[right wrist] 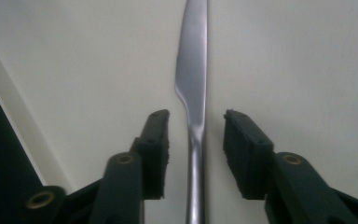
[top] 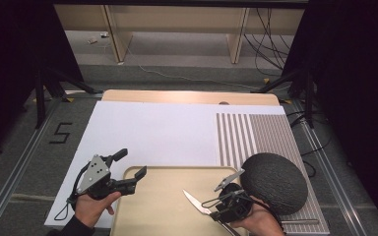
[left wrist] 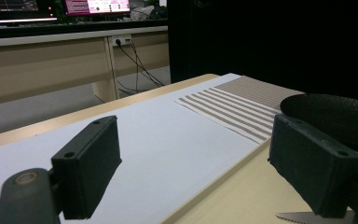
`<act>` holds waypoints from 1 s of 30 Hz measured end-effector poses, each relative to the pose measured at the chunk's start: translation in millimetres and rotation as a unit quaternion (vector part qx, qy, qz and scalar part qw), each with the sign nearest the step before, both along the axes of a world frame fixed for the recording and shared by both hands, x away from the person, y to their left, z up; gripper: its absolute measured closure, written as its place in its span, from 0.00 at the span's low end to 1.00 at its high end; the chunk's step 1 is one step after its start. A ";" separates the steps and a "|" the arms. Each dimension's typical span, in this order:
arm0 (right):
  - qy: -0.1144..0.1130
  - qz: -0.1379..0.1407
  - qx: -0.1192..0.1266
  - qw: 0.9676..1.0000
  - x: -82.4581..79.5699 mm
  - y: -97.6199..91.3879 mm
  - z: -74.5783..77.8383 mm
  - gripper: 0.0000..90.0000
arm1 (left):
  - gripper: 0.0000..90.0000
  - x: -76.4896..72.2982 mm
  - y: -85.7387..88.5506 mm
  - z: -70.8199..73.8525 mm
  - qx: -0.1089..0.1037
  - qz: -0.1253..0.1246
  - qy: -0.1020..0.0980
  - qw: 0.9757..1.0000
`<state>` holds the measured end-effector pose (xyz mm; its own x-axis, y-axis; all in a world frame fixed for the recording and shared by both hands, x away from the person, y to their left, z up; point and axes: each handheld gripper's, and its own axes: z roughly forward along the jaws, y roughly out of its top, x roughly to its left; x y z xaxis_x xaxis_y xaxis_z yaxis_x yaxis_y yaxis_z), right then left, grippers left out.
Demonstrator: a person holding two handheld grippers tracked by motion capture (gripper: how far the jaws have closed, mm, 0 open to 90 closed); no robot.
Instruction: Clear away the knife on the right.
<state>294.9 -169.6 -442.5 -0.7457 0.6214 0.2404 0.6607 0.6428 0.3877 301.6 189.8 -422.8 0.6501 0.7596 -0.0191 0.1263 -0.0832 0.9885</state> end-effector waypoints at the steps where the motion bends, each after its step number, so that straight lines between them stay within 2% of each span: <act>1: -0.001 0.003 0.008 1.000 0.0 1.1 0.5 0.65 | 0.18 -0.1 0.0 0.1 0.000 0.000 0.000 1.000; 5: -0.020 0.028 0.008 0.999 -2.7 11.8 -0.9 0.64 | 0.18 0.1 0.0 -0.1 0.000 0.000 0.000 1.000; 9: -0.029 0.056 0.005 0.998 -5.6 23.8 -2.4 0.76 | 0.18 0.0 -0.1 0.0 0.001 0.000 -0.001 1.000; 16: -0.031 0.091 -0.034 0.995 -7.0 36.8 -13.3 0.94 | 0.18 0.7 0.6 -0.3 -0.004 0.003 0.001 1.000; 17: -0.031 0.091 -0.034 0.995 -7.0 36.8 -13.3 0.94 | 0.18 0.7 0.6 -0.3 -0.004 0.003 0.001 1.000; 18: -0.031 0.093 -0.045 0.994 -7.4 38.2 -14.5 0.99 | 0.18 0.5 0.8 0.0 -0.004 0.002 0.001 1.000; 20: -0.032 0.095 -0.054 0.993 -7.8 38.5 -15.2 1.00 | 0.18 0.4 0.8 0.1 -0.005 0.002 0.001 1.000; 30: -0.051 0.095 -0.085 0.990 -8.0 38.1 -15.5 1.00 | 0.18 0.5 0.8 0.1 -0.005 0.002 0.001 1.000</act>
<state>286.9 -131.5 -458.0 -0.8685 0.4918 0.0615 0.4836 0.8137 0.3224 302.0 190.6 -422.7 0.6464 0.7624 -0.0282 0.1282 -0.0720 0.9891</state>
